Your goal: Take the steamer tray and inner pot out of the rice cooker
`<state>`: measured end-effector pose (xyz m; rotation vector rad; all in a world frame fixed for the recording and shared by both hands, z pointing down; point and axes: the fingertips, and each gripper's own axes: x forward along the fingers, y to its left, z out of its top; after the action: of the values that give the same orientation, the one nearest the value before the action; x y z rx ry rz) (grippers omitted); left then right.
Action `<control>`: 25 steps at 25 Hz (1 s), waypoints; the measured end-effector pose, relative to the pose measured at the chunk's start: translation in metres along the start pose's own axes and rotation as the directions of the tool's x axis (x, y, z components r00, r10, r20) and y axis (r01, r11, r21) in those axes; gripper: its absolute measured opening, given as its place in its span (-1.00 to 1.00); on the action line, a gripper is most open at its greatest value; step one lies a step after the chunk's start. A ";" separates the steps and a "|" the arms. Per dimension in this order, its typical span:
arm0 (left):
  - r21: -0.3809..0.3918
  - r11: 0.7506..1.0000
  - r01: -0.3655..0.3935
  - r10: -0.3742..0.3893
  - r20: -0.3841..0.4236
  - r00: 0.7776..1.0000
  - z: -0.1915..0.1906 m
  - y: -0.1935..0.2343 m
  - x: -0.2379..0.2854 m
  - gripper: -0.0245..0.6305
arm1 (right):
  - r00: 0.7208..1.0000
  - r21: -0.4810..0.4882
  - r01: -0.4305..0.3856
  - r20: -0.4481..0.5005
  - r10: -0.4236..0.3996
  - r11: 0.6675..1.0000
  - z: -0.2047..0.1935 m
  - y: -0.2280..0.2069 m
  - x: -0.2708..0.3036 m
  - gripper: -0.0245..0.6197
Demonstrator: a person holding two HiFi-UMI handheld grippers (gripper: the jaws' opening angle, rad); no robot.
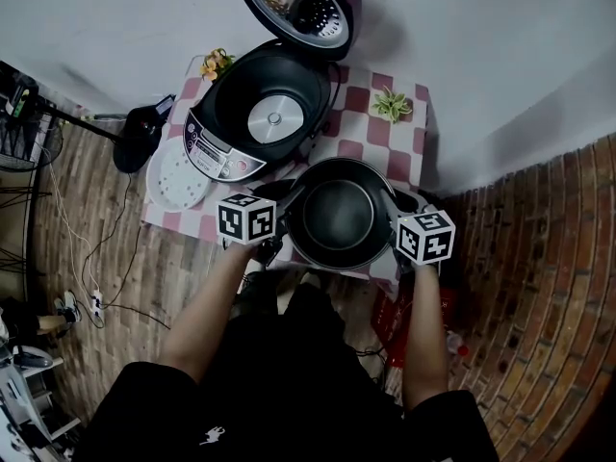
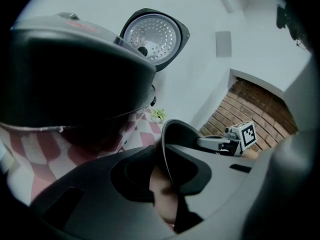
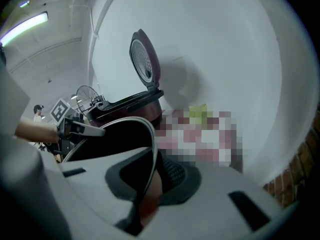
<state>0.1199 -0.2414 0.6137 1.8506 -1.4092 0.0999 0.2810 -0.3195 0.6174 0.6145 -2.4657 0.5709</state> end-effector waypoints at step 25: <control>0.095 0.995 -0.033 0.028 0.049 0.998 0.006 -0.017 -0.061 -0.40 | 0.991 -0.006 0.033 0.132 -0.032 0.999 0.031 0.013 -0.041 -0.54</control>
<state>0.1086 -0.1958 0.5703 1.9213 -1.4887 0.1416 0.2931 -0.3121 0.5663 0.7086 -2.5742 0.5219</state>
